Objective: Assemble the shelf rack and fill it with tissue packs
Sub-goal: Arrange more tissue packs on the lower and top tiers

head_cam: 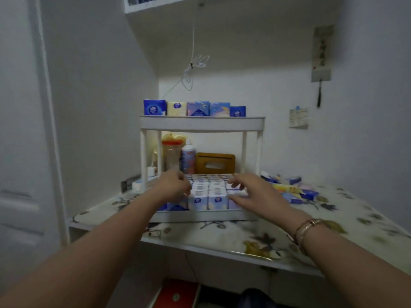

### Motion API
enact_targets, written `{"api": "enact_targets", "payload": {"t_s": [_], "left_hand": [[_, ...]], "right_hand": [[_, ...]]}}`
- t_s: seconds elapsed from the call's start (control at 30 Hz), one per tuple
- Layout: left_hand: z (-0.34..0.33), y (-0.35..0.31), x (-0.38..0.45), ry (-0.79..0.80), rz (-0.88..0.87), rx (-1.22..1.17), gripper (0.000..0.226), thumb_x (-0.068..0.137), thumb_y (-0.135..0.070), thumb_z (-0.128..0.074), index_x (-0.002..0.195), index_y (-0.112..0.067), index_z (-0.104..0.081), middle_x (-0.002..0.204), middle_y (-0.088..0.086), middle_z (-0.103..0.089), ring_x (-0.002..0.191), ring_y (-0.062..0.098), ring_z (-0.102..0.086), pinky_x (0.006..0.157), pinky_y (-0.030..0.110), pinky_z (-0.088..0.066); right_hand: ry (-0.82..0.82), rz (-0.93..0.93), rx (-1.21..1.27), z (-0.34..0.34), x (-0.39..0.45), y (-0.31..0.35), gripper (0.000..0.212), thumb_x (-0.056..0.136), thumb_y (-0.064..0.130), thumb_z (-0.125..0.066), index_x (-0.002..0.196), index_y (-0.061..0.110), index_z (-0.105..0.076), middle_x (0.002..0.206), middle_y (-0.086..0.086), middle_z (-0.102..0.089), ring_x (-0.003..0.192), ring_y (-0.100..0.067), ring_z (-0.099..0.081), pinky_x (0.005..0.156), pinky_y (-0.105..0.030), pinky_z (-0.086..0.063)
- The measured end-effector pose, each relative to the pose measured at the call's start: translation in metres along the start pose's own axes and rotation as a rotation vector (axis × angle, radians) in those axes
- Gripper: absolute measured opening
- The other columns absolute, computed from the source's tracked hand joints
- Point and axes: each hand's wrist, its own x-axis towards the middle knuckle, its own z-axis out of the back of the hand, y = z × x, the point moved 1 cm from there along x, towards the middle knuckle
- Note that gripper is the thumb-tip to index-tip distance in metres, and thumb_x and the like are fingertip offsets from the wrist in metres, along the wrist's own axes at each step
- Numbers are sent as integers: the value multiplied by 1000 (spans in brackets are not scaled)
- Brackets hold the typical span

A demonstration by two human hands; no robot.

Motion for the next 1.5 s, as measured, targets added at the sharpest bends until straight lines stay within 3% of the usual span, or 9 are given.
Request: {"api": "enact_targets", "payload": {"t_s": [0.13, 0.27, 0.4, 0.63, 0.8, 1.0, 1.13, 1.3, 1.5], "left_hand": [[-81, -57, -10, 319, -154, -40, 23, 98, -14, -46, 93, -3, -65, 88, 9, -69, 71, 14, -67, 63, 23, -54], [-168, -89, -1, 485, -274, -53, 18, 97, -20, -49, 104, -11, -63, 106, 8, -68, 88, 16, -66, 81, 28, -53], [-238, -98, 31, 383, -382, 87, 48, 96, -26, -51, 141, -16, -38, 146, 2, -41, 130, 19, -43, 105, 27, -34], [-310, -93, 110, 172, -364, 266, 72, 89, -39, -56, 150, -25, -20, 157, -1, -19, 145, 26, -16, 117, 42, -19], [-338, -92, 134, 81, -490, 332, 44, 85, -49, -57, 122, -27, -49, 155, 0, -22, 138, 22, -30, 109, 39, -30], [-327, -93, 130, 65, -567, 305, 43, 82, -52, -62, 88, -23, -31, 98, -1, -37, 95, 24, -48, 72, 35, -39], [-320, -94, 120, 91, -361, -17, 39, 82, -53, -59, 93, -23, -36, 88, 1, -55, 86, 22, -54, 69, 35, -44], [-311, -108, 128, 138, 45, -697, 17, 101, -41, -35, 113, -30, -30, 93, 4, -53, 80, 18, -55, 81, 34, -46], [-319, -111, 128, 218, 47, -1017, 55, 79, -65, -54, 120, -30, -40, 118, 10, -63, 107, 29, -63, 94, 53, -50]], "right_hand": [[-196, -168, -13, 31, -45, -65, 7, 91, 26, -57, 97, 24, -60, 84, 12, -55, 82, -6, -47, 69, -23, -37], [-242, -404, 25, 40, -78, -137, 14, 88, 13, -56, 93, 26, -55, 86, 8, -54, 87, -13, -49, 71, -25, -38], [-186, -623, 93, 26, -86, -198, 21, 85, 14, -58, 102, 25, -55, 105, 2, -53, 107, -21, -50, 90, -38, -47], [-41, -698, 125, -8, -46, -251, 47, 89, 18, -55, 134, 22, -46, 138, -6, -40, 128, -25, -38, 104, -32, -34], [-37, -663, 53, -26, -27, -277, 48, 89, 24, -54, 136, 25, -44, 139, -3, -45, 126, -23, -43, 105, -36, -38], [44, -687, -249, -25, -28, -285, 36, 91, 31, -52, 125, 24, -46, 123, -5, -45, 114, -25, -41, 91, -34, -42], [34, -874, -142, -17, -33, -279, 40, 86, 35, -55, 122, 23, -46, 119, -9, -46, 110, -30, -47, 90, -35, -43], [-287, -1030, 572, 6, -29, -260, 15, 87, 29, -59, 99, 21, -58, 94, -4, -64, 63, -14, -51, 53, -27, -37], [-222, -804, 819, 0, -18, -221, 14, 90, 22, -59, 81, 13, -66, 96, -9, -68, 84, -14, -63, 68, -22, -48]]}}
